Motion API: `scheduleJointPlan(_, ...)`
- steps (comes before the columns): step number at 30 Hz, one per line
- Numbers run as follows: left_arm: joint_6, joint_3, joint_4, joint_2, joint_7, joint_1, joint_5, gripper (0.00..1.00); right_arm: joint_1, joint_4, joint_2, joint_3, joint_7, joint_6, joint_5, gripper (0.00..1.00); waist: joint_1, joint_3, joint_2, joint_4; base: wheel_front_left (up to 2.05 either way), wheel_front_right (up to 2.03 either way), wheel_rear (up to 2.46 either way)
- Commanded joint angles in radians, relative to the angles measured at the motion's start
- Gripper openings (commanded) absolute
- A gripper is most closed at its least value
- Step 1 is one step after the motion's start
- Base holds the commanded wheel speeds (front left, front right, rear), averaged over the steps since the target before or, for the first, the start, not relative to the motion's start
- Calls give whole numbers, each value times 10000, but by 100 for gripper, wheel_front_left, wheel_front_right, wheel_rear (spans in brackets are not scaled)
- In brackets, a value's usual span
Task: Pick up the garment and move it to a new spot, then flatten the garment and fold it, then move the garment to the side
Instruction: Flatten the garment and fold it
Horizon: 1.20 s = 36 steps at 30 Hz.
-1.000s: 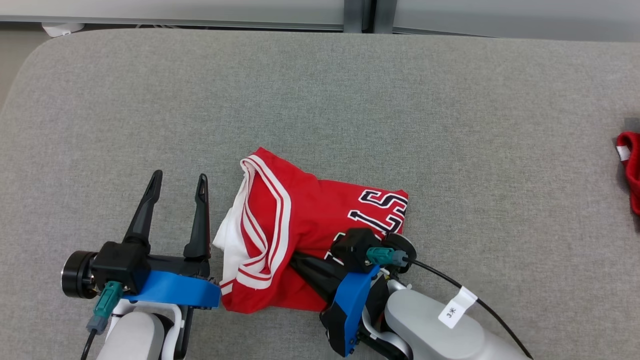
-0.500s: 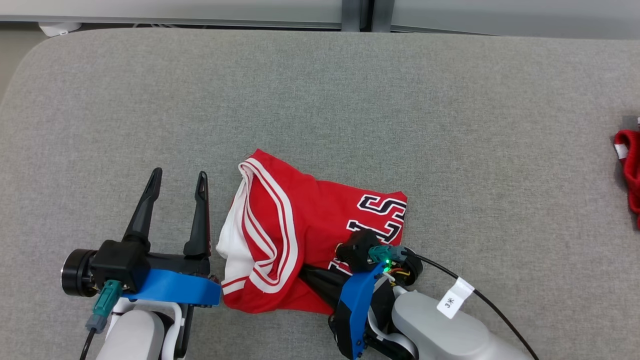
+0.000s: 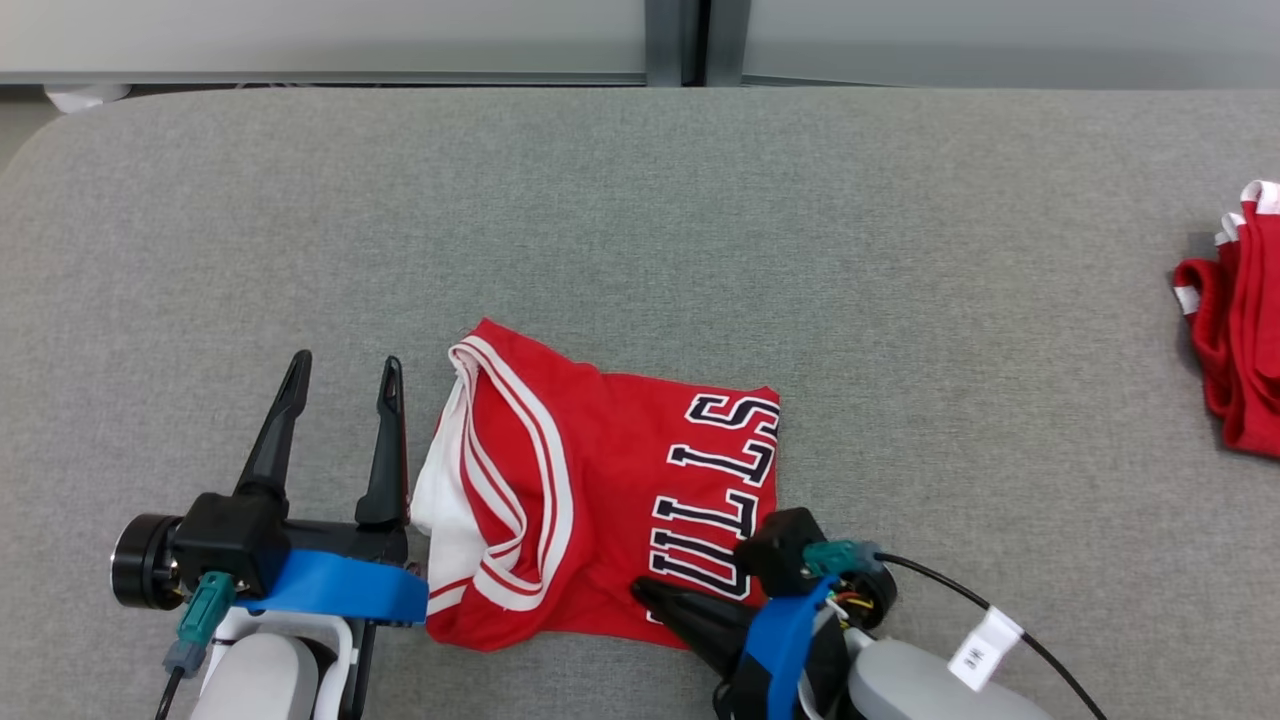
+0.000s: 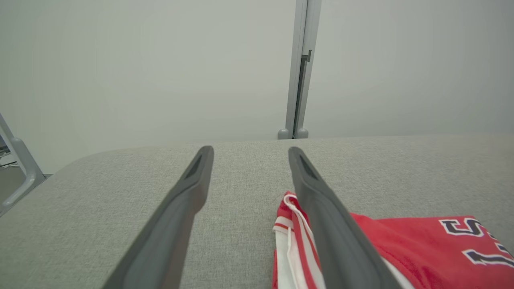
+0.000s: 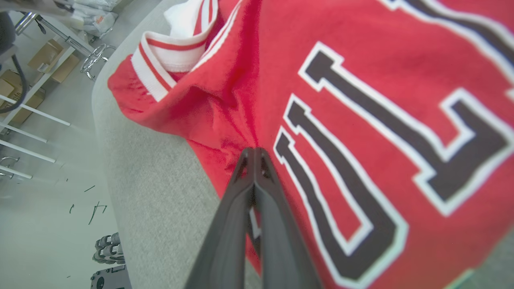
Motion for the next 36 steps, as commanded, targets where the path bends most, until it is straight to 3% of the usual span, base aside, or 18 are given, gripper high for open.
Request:
scheduleJointPlan(1, 1, 70, 19, 61, -40, 103, 44, 100, 459, -135, -352, -91, 65, -26, -6, 3, 0, -99, 1, -75, 0, 0, 0)
scheduleJointPlan(2, 16, 86, 14, 81, -40, 140, 46, 100, 527, -468, -472, -235, -15, -26, -79, 22, 0, -141, 1, -116, 0, 0, 0)
scheduleJointPlan(4, 49, 120, 11, 116, -40, 233, 46, 100, 761, -1148, -704, -573, -3, -18, -110, 100, 0, -247, 1, -195, 0, 0, 0)
scheduleJointPlan(9, 158, 199, 23, 259, -29, 464, 37, 100, 1504, -2717, -1321, -2101, -345, -15, -767, 100, 0, -512, 1, -391, 0, 0, 0)
scheduleJointPlan(13, 285, 269, 1, 351, 70, 588, 14, 100, 2288, -3650, -1368, -3975, -687, -15, -1705, 100, 0, -779, 1, -499, 0, 0, 0)
scheduleJointPlan(20, 483, 370, -65, 532, 302, 901, -37, 100, 3734, -4544, -568, -7645, -871, -15, -3450, 100, 0, -1378, 1, -651, 0, 0, 0)
scheduleJointPlan(24, 529, 385, -49, 658, 444, 1228, -77, 100, 4455, -4981, -55, -9200, -748, -15, -4327, 100, 0, -1793, 1, -753, 0, 0, 0)
scheduleJointPlan(29, 483, 318, 44, 773, 569, 1608, -141, 100, 5243, -5581, 409, -10183, -471, -15, -5119, 100, 0, -2284, 1, -827, 0, 0, 0)
scheduleJointPlan(36, 480, 202, 213, 836, 665, 1995, -209, 100, 6188, -6361, 811, -10584, 113, -15, -5651, 100, 0, -2743, 1, -792, 0, 0, 0)
